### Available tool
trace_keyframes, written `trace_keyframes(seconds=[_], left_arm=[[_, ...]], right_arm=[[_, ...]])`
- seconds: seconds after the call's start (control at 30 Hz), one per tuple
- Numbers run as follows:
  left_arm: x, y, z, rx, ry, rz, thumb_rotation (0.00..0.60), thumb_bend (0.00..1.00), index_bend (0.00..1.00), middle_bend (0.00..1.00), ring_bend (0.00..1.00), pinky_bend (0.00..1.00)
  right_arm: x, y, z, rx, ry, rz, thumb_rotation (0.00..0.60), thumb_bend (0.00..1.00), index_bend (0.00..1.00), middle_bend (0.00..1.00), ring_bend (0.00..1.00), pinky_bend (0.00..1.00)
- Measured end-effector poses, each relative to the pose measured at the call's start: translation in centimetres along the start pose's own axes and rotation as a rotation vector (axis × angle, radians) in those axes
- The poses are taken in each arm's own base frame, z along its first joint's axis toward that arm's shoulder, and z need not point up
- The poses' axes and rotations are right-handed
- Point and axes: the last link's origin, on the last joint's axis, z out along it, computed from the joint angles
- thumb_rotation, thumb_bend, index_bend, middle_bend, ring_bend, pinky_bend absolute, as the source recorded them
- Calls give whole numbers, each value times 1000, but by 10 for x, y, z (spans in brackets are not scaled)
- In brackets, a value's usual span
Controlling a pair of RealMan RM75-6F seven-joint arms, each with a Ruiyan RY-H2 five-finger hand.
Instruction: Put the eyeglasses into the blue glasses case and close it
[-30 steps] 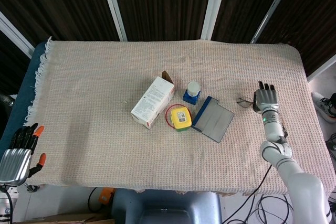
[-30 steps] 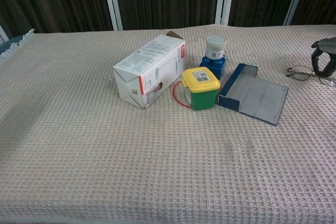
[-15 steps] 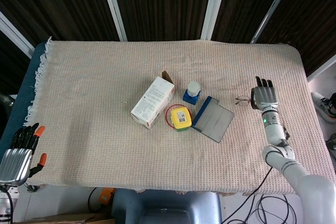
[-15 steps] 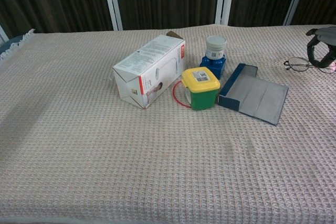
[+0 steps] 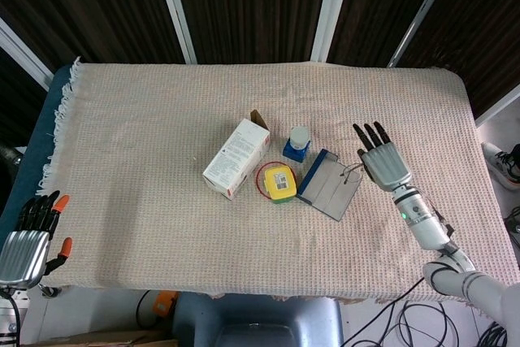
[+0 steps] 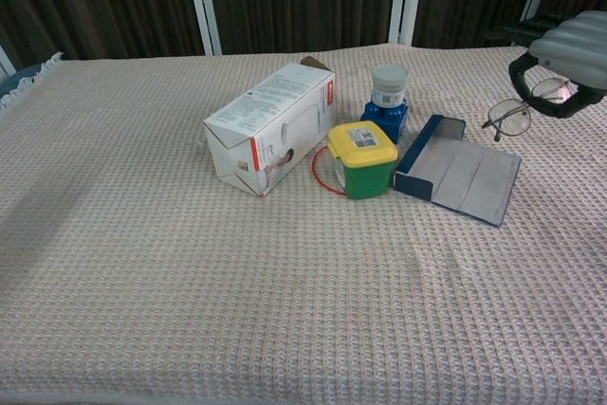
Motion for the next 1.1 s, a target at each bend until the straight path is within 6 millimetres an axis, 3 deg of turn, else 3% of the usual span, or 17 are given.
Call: trace_keyframes(seconds=[0.17, 0.33, 0.63, 1.1], left_arm=[[0, -1, 0, 1, 0, -3, 600, 422, 0, 0, 0, 32], [1, -1, 1, 4, -1, -5, 600, 421, 0, 0, 0, 31], [1, -2, 0, 8, 1, -8, 600, 422, 0, 0, 0, 32], [2, -3, 0, 12, -1, -9, 600, 424, 0, 0, 0, 31]], right_arm=[[0, -17, -9, 144, 40, -152, 600, 628, 712, 56, 0, 0], [-4, -26, -2, 198, 64, -238, 600, 628, 712, 56, 0, 0], [-8, -60, 23, 256, 76, -235, 600, 628, 712, 56, 0, 0], [-8, -80, 36, 279, 99, -244, 600, 628, 712, 56, 0, 0]])
